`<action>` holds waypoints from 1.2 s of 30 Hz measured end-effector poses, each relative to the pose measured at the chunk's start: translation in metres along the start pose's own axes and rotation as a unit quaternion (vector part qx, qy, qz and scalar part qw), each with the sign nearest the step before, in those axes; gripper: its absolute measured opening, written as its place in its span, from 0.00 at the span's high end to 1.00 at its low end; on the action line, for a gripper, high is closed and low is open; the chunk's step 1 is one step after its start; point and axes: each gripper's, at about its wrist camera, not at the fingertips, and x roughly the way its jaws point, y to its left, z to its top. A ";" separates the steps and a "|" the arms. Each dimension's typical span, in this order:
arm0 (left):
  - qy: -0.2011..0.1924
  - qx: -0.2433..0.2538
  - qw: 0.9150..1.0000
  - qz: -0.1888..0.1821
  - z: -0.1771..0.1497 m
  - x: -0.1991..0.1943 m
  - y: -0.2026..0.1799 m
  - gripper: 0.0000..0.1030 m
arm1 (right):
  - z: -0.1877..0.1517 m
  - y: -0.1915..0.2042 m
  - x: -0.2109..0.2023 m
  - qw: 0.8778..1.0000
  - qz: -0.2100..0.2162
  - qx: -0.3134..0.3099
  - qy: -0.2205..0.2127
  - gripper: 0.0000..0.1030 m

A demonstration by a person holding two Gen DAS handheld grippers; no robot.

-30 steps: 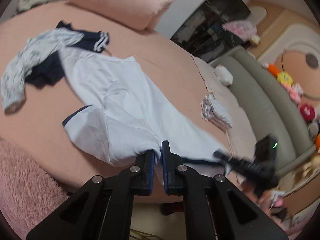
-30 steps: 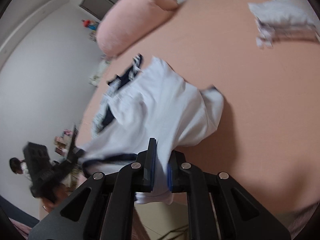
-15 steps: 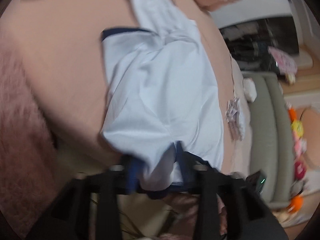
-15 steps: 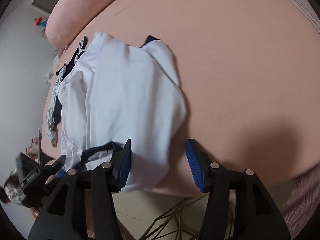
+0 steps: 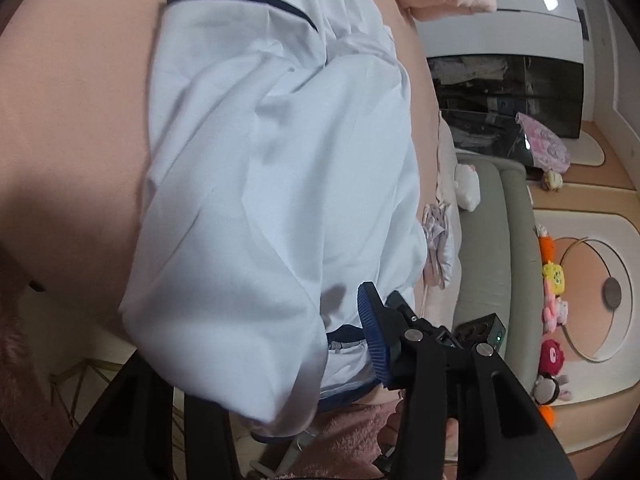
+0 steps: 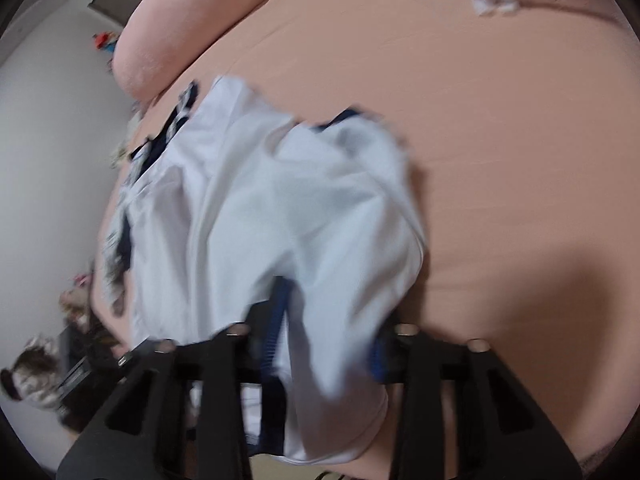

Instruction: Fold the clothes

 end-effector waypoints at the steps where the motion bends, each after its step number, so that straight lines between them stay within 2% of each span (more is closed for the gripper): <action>1: 0.001 0.010 1.000 0.004 -0.001 0.002 -0.003 0.80 | -0.002 0.002 0.004 0.999 0.033 -0.001 0.018 0.76; 3: 0.004 0.029 1.000 0.012 -0.004 0.005 -0.008 0.89 | -0.010 0.007 0.009 0.998 0.063 -0.006 0.029 0.80; 5: -0.013 0.060 0.998 0.031 -0.008 -0.001 -0.019 0.92 | -0.018 0.014 0.013 0.999 0.037 -0.028 0.014 0.88; 7: -0.033 0.099 0.994 0.035 -0.014 -0.012 -0.034 0.92 | -0.021 0.022 0.001 0.998 0.033 -0.043 -0.016 0.89; 9: -0.040 0.147 0.988 -0.004 -0.022 -0.027 -0.059 0.92 | -0.025 0.040 -0.025 0.993 0.032 -0.087 -0.076 0.89; 11: -0.048 0.186 0.980 -0.050 -0.027 -0.045 -0.086 0.92 | -0.027 0.067 -0.055 0.979 0.028 -0.146 -0.142 0.89; 12: -0.059 0.203 0.976 -0.061 -0.029 -0.054 -0.100 0.92 | -0.026 0.076 -0.065 0.975 0.033 -0.153 -0.159 0.89; 16: -0.072 0.252 0.962 -0.072 -0.027 -0.082 -0.149 0.92 | -0.019 0.096 -0.108 0.963 0.057 -0.157 -0.213 0.89; 18: -0.048 0.273 0.957 -0.090 -0.029 -0.093 -0.168 0.92 | -0.017 0.104 -0.134 0.956 0.060 -0.158 -0.240 0.89; 20: -0.039 0.301 0.947 -0.105 -0.039 -0.103 -0.184 0.92 | -0.026 0.114 -0.160 0.946 0.065 -0.176 -0.264 0.89; 23: -0.040 0.308 0.944 -0.113 -0.044 -0.107 -0.196 0.92 | -0.042 0.126 -0.195 0.931 0.074 -0.198 -0.297 0.89; 26: -0.054 0.286 0.953 -0.085 -0.034 -0.095 -0.183 0.92 | -0.049 0.112 -0.208 0.937 0.073 -0.164 -0.300 0.89; 28: -0.058 0.264 0.962 -0.039 -0.027 -0.073 -0.166 0.92 | -0.048 0.094 -0.201 0.946 0.036 -0.138 -0.291 0.89; 31: -0.026 0.224 0.974 0.003 -0.008 -0.026 -0.143 0.95 | -0.039 0.054 -0.179 0.965 -0.018 -0.090 -0.245 0.89; 32: -0.016 0.219 0.976 0.014 0.001 -0.011 -0.141 0.96 | -0.032 0.040 -0.169 0.971 -0.028 -0.068 -0.229 0.89; 34: -0.005 0.228 0.974 0.021 0.028 0.008 -0.161 0.96 | -0.009 0.022 -0.158 0.975 -0.043 -0.042 -0.212 0.89; 36: -0.029 0.262 0.965 0.012 0.056 0.002 -0.212 0.97 | 0.032 0.025 -0.160 0.974 -0.045 -0.040 -0.219 0.89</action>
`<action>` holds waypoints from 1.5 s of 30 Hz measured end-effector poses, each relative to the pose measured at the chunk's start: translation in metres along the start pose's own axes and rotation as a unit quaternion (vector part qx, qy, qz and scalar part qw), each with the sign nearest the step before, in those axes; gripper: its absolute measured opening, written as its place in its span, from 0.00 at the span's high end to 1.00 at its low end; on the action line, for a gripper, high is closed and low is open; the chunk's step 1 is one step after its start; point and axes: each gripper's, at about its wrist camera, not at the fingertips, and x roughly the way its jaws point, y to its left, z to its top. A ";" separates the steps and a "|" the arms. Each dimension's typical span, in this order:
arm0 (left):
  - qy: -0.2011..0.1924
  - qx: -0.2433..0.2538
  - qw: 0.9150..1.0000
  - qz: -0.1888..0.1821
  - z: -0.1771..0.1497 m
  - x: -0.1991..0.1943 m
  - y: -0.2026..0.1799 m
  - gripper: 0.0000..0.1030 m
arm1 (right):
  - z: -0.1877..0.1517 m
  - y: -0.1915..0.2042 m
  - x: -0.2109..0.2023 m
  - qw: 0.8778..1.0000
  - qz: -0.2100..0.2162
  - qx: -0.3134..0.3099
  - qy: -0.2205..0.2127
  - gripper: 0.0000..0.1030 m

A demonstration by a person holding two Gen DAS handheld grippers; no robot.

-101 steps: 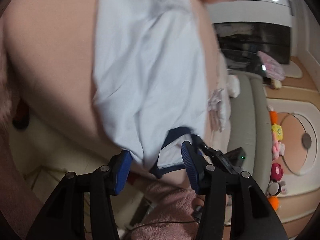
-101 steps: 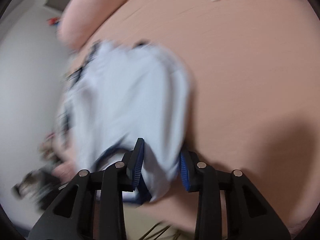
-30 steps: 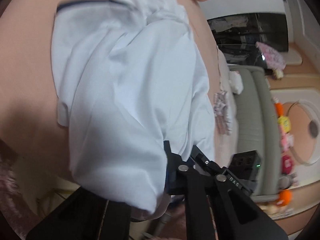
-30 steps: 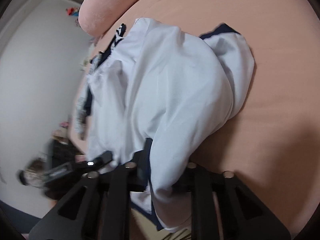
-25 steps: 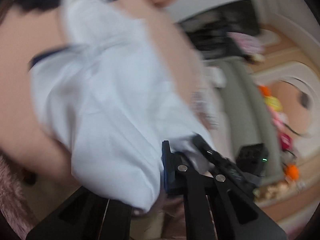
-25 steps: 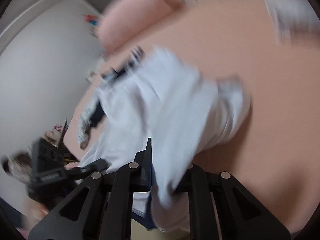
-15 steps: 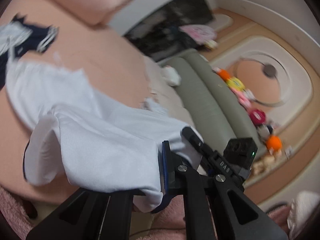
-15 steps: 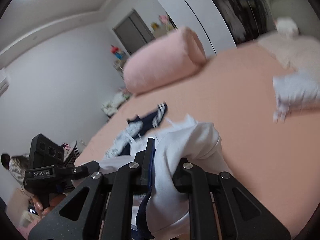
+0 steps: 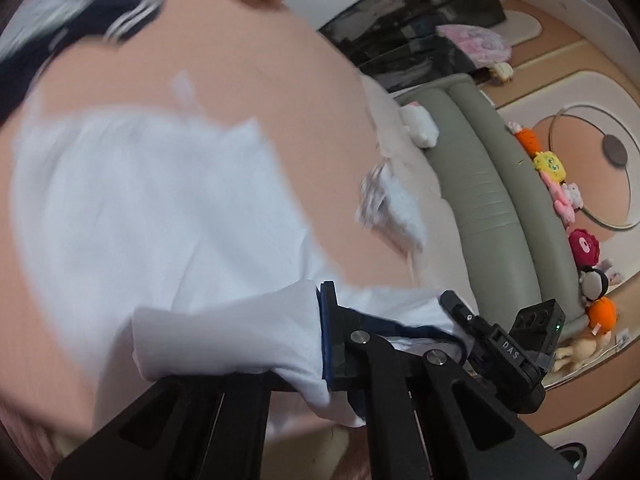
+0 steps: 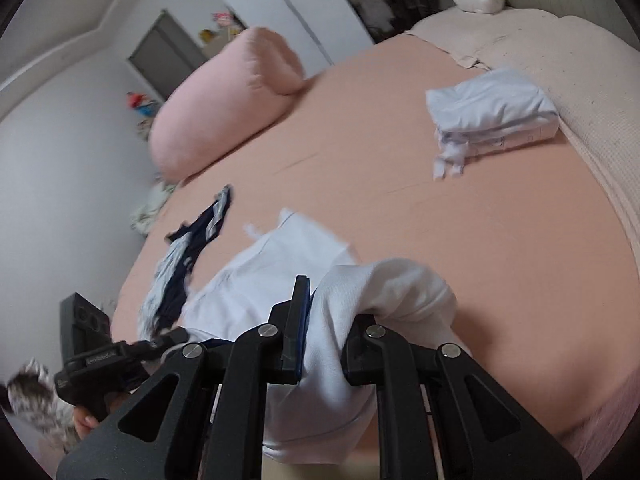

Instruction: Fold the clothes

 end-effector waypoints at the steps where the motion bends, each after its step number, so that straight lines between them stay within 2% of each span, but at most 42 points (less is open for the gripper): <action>1: -0.027 0.027 0.999 -0.007 0.025 -0.016 -0.026 0.97 | 0.028 0.011 0.003 1.000 0.001 -0.013 -0.015 0.89; 3: -0.080 0.080 0.993 -0.020 0.076 -0.049 -0.079 0.98 | 0.082 0.039 -0.006 0.997 0.003 -0.045 -0.055 0.89; 6: -0.159 0.159 0.974 -0.039 0.152 -0.098 -0.158 0.98 | 0.164 0.090 -0.056 0.986 0.033 -0.078 -0.142 0.89; 8: -0.196 0.193 0.961 -0.039 0.162 -0.133 -0.188 0.98 | 0.194 0.111 -0.091 0.978 0.039 -0.081 -0.189 0.89; 10: -0.231 0.222 0.946 -0.037 0.164 -0.169 -0.213 0.98 | 0.211 0.125 -0.121 0.971 0.039 -0.085 -0.218 0.89; 12: -0.234 0.229 0.944 -0.037 0.153 -0.184 -0.210 0.97 | 0.210 0.126 -0.136 0.972 0.036 -0.080 -0.219 0.89; 15: -0.198 0.205 0.958 -0.022 0.121 -0.168 -0.178 0.97 | 0.183 0.107 -0.141 0.978 0.053 -0.059 -0.192 0.88; 18: -0.137 0.163 0.977 0.006 0.072 -0.116 -0.115 0.97 | 0.128 0.074 -0.122 0.987 0.043 -0.036 -0.148 0.86; 19: -0.106 0.143 0.984 0.019 0.055 -0.092 -0.088 0.97 | 0.107 0.062 -0.108 0.990 0.026 -0.033 -0.133 0.86; 21: -0.038 0.095 0.994 0.045 0.022 -0.041 -0.029 0.97 | 0.063 0.036 -0.072 0.995 -0.023 -0.034 -0.096 0.86; 23: 0.018 0.046 0.994 0.102 -0.010 0.013 0.036 0.97 | 0.010 0.003 -0.023 0.992 -0.114 -0.025 -0.047 0.86; 25: 0.072 -0.037 0.989 0.126 -0.037 0.052 0.091 0.97 | -0.044 -0.033 0.030 0.977 -0.213 -0.025 0.013 0.86; 26: 0.083 -0.060 0.986 0.129 -0.048 0.063 0.106 0.97 | -0.068 -0.050 0.054 0.967 -0.249 -0.024 0.048 0.86; 27: 0.076 -0.061 0.988 0.124 -0.054 0.061 0.109 0.97 | -0.083 -0.060 0.063 0.964 -0.258 -0.025 0.059 0.86; 28: 0.064 -0.056 0.990 0.116 -0.057 0.056 0.108 0.97 | -0.093 -0.062 0.062 0.965 -0.258 -0.037 0.044 0.87; 29: 0.051 -0.051 0.991 0.109 -0.060 0.051 0.107 0.96 | -0.097 -0.060 0.061 0.963 -0.261 -0.055 0.039 0.86; 31: 0.054 -0.046 0.992 0.108 -0.060 0.049 0.107 0.94 | -0.090 -0.048 0.060 0.955 -0.274 -0.098 0.053 0.84; 33: 0.052 -0.061 0.992 0.099 -0.062 0.046 0.114 0.94 | -0.081 -0.046 0.052 0.960 -0.262 -0.092 0.034 0.82; 36: 0.053 -0.074 0.992 0.090 -0.070 0.042 0.125 0.90 | -0.077 -0.054 0.049 0.974 -0.217 -0.042 0.048 0.77; 40: 0.069 -0.038 0.990 0.120 -0.078 0.050 0.116 0.90 | -0.094 -0.057 0.063 0.980 -0.171 -0.025 0.097 0.69; 42: 0.075 -0.016 0.987 0.139 -0.080 0.052 0.108 0.91 | -0.102 -0.049 0.069 0.975 -0.183 -0.047 0.117 0.71; 45: 0.084 0.023 0.981 0.171 -0.091 0.042 0.100 0.92 | -0.105 -0.039 0.067 0.964 -0.221 -0.087 0.121 0.74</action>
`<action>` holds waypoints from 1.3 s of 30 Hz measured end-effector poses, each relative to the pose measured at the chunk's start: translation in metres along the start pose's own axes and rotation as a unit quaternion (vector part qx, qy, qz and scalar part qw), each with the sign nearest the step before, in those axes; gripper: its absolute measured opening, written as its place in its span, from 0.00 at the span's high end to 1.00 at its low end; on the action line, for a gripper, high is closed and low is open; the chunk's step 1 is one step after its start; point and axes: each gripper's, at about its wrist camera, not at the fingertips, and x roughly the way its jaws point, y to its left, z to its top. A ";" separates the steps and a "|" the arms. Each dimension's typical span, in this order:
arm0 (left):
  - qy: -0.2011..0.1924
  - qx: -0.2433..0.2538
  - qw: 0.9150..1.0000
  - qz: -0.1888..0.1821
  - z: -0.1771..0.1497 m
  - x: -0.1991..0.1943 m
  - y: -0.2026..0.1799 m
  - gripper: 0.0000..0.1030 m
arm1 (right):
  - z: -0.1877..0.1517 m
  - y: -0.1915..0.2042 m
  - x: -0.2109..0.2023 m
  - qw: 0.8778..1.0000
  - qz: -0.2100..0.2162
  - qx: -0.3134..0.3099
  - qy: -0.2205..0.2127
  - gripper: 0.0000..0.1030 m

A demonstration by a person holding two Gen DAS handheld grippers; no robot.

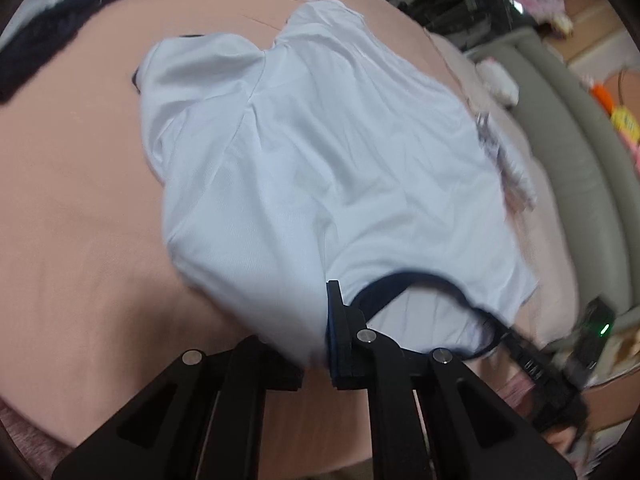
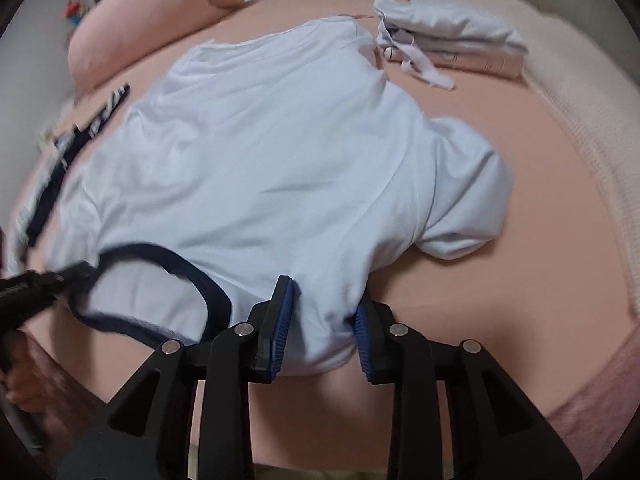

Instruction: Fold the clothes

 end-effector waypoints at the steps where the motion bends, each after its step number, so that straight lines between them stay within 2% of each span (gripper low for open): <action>1: -0.003 0.008 1.000 0.005 -0.004 -0.005 0.001 0.92 | -0.001 0.000 -0.001 1.000 -0.015 -0.005 0.002 0.70; 3: -0.011 0.021 1.000 0.012 -0.012 -0.015 0.002 0.91 | -0.003 -0.006 -0.008 1.000 -0.020 -0.002 0.004 0.70; 7: -0.075 0.055 0.996 0.003 -0.013 -0.040 -0.014 0.91 | 0.000 -0.024 -0.040 0.999 0.008 0.036 -0.032 0.66; 10: -0.093 0.089 0.991 -0.022 -0.013 -0.041 -0.031 0.86 | 0.008 -0.013 -0.061 0.996 0.034 0.013 -0.083 0.65; 12: -0.089 0.107 0.990 -0.018 -0.013 -0.034 -0.040 0.82 | 0.012 0.007 -0.056 0.994 0.052 -0.023 -0.096 0.64; 14: -0.089 0.114 0.989 -0.012 -0.012 -0.030 -0.047 0.82 | 0.013 0.027 -0.035 0.994 0.050 -0.058 -0.075 0.64; 17: -0.108 0.105 0.988 -0.019 -0.012 -0.043 -0.039 0.82 | 0.002 0.042 -0.003 0.996 0.030 -0.088 -0.009 0.64; 22: -0.157 0.067 0.985 -0.002 -0.007 -0.068 -0.024 0.81 | -0.021 0.063 -0.013 0.981 -0.025 -0.193 0.023 0.61; 25: -0.175 0.052 0.983 0.003 -0.002 -0.080 -0.013 0.81 | -0.021 0.054 -0.021 0.980 -0.048 -0.191 0.042 0.54; 26: -0.179 0.049 0.983 0.001 -0.001 -0.084 -0.010 0.81 | -0.019 0.050 -0.025 0.982 -0.043 -0.181 0.039 0.54; 28: -0.167 0.065 0.984 -0.016 -0.002 -0.081 -0.016 0.81 | -0.015 0.046 -0.034 0.986 -0.019 -0.163 0.020 0.53; 30: -0.150 0.085 0.984 -0.034 -0.003 -0.075 -0.024 0.71 | -0.012 0.042 -0.043 0.991 0.000 -0.134 -0.006 0.53; 33: -0.104 0.147 0.983 -0.028 -0.007 -0.048 -0.055 0.62 | -0.010 0.048 -0.043 0.993 0.004 -0.112 -0.028 0.51; 35: -0.069 0.177 0.982 0.014 -0.014 -0.028 -0.064 0.62 | -0.014 0.056 -0.029 0.992 -0.014 -0.125 -0.011 0.51; 38: -0.020 0.221 0.971 0.084 -0.026 0.001 -0.076 0.64 | -0.017 0.053 -0.012 0.988 -0.041 -0.148 0.008 0.51; 39: -0.017 0.226 0.969 0.094 -0.028 0.002 -0.078 0.66 | -0.019 0.052 -0.017 0.988 -0.044 -0.149 0.009 0.51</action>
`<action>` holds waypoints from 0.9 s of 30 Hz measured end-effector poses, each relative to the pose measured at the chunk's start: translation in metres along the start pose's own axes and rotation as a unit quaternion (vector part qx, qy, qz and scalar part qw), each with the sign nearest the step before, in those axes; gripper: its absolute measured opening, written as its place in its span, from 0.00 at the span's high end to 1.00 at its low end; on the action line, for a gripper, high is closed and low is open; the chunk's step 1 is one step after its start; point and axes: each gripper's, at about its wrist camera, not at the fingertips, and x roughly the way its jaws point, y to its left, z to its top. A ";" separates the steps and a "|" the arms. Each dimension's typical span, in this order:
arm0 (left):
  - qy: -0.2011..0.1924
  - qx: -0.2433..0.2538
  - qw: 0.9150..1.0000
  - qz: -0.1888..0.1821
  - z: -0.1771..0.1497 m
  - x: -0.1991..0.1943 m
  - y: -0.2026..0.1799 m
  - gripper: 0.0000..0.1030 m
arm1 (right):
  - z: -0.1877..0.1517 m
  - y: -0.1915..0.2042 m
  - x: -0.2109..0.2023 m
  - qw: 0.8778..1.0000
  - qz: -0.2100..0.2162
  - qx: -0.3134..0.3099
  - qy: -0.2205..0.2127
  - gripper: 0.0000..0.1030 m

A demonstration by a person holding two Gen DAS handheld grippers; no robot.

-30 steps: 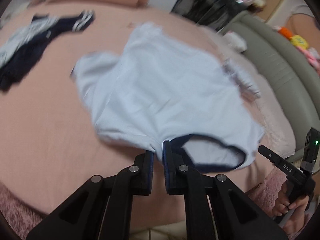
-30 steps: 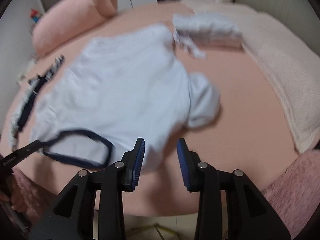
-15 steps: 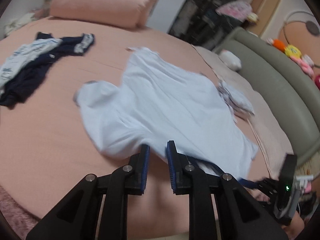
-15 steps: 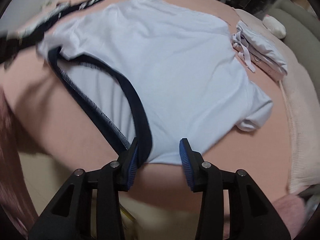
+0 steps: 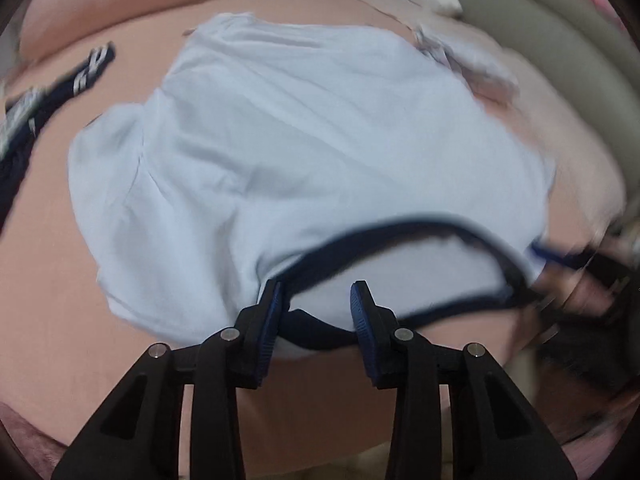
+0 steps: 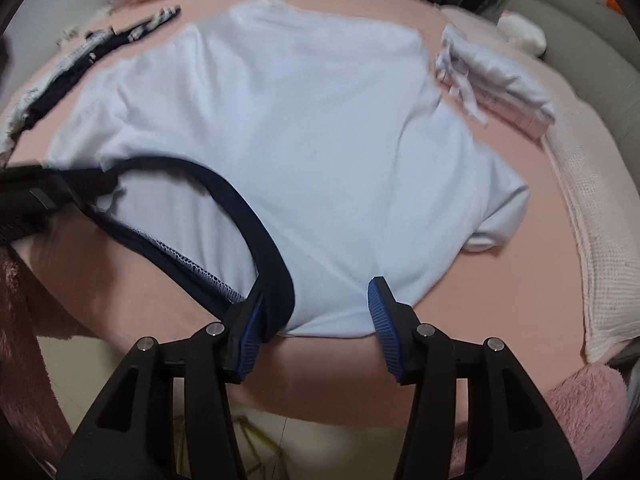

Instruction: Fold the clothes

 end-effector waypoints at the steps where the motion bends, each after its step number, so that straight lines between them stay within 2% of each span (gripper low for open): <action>1: -0.004 0.001 1.000 0.005 -0.001 -0.003 -0.001 0.70 | -0.003 -0.002 -0.003 1.000 -0.003 0.001 0.005 0.51; 2: -0.007 0.002 1.000 0.009 -0.001 -0.006 -0.001 0.83 | -0.007 -0.006 -0.006 1.000 -0.005 0.004 0.008 0.50; 3: -0.011 0.004 1.000 0.014 -0.002 -0.009 -0.002 0.91 | -0.010 -0.010 -0.009 1.000 -0.003 0.012 0.008 0.47; 5: -0.018 0.006 1.000 0.023 -0.003 -0.015 -0.003 0.96 | -0.014 -0.022 -0.015 0.999 0.018 0.042 0.002 0.47; 8: -0.029 0.010 0.999 0.037 -0.005 -0.024 -0.005 0.97 | -0.009 -0.040 -0.035 0.992 0.072 0.091 -0.049 0.47; 12: -0.021 -0.008 0.999 0.025 -0.008 -0.027 -0.003 0.97 | 0.000 -0.057 -0.048 0.978 0.111 0.139 -0.107 0.45; 15: -0.005 -0.008 1.000 0.021 -0.015 -0.026 -0.006 0.97 | 0.007 -0.062 -0.031 0.975 0.121 0.167 -0.085 0.45; 17: 0.013 -0.006 1.000 0.021 -0.020 -0.022 -0.006 0.97 | 0.007 -0.060 -0.018 0.978 0.109 0.174 -0.048 0.45; 18: 0.024 -0.014 1.000 0.011 -0.022 -0.019 -0.004 0.97 | 0.005 -0.057 -0.009 0.982 0.092 0.165 -0.018 0.45; 20: 0.040 -0.053 0.998 -0.023 -0.025 -0.016 0.006 0.97 | -0.005 -0.053 -0.007 0.987 0.081 0.135 0.006 0.45; 21: 0.037 -0.093 0.993 -0.055 -0.026 -0.017 0.018 0.97 | -0.010 -0.051 -0.007 0.990 0.076 0.120 0.013 0.45; 22: 0.033 -0.137 0.986 -0.090 -0.027 -0.019 0.031 0.97 | -0.014 -0.049 -0.007 0.992 0.072 0.104 0.020 0.45; 24: 0.019 -0.211 0.966 -0.146 -0.029 -0.022 0.056 0.96 | -0.018 -0.061 -0.012 0.987 0.094 0.130 0.011 0.45; 26: -0.005 -0.252 0.954 -0.163 -0.031 -0.026 0.072 0.96 | -0.020 -0.078 -0.019 0.976 0.127 0.178 -0.007 0.45; 27: -0.015 -0.257 0.953 -0.159 -0.032 -0.028 0.075 0.96 | -0.019 -0.084 -0.022 0.971 0.137 0.194 -0.019 0.45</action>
